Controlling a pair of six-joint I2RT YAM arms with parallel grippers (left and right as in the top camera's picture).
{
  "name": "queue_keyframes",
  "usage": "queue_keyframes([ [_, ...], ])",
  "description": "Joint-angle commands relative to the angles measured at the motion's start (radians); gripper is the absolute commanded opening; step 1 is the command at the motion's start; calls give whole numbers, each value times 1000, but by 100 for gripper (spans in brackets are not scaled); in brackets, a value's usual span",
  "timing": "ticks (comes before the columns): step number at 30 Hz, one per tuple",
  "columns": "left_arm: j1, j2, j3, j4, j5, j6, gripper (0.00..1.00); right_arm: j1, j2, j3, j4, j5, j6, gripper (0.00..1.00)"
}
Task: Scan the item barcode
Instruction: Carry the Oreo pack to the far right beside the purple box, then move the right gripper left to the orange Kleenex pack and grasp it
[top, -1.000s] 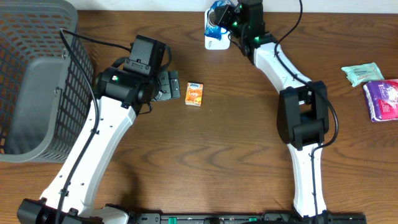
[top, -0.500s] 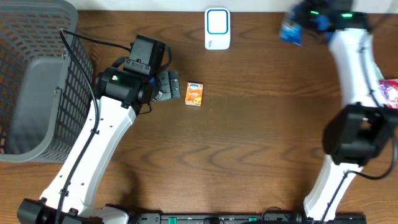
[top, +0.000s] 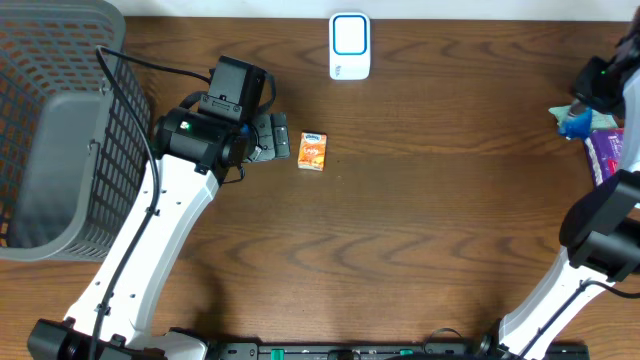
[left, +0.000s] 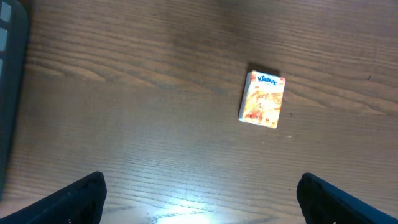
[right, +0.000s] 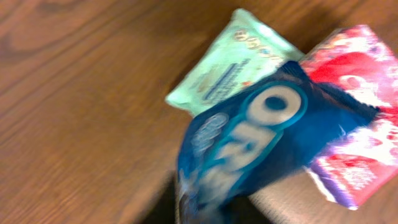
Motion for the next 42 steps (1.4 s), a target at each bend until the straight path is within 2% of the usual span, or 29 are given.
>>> queue_keyframes([
  [1,2,5,4,-3,-6,10,98,-18,24,-3,-12,36,-25,88],
  [3,2,5,4,-3,-6,10,98,-20,24,-3,-21,36,-25,97],
  [4,2,5,4,-3,-6,10,98,-19,24,-3,-28,35,-25,99],
  [7,2,5,4,-3,-6,10,98,-14,24,-3,-45,6,-25,99],
  [14,2,5,4,-3,-6,10,98,31,24,-3,-95,-363,-72,99],
  [15,2,5,4,-3,-6,10,98,50,24,-3,-112,-451,-79,99],
  [18,2,5,4,-3,-6,10,98,105,24,-6,-146,-551,-79,99],
  [26,2,5,4,-3,-6,10,98,394,24,-109,-132,-563,-78,99],
  [28,2,5,4,-2,-6,10,98,492,24,-155,-95,-564,-70,91],
  [31,2,5,4,-2,-6,10,98,585,24,-211,-32,-563,-19,93],
  [35,2,5,4,-3,-6,10,98,723,26,-294,124,-563,90,76],
  [39,2,5,4,-3,-6,10,98,811,29,-356,281,-563,245,65],
  [41,2,5,4,-3,-6,10,98,847,29,-385,351,-562,338,64],
  [42,2,5,4,-3,-6,10,98,878,29,-411,404,-541,415,67],
])
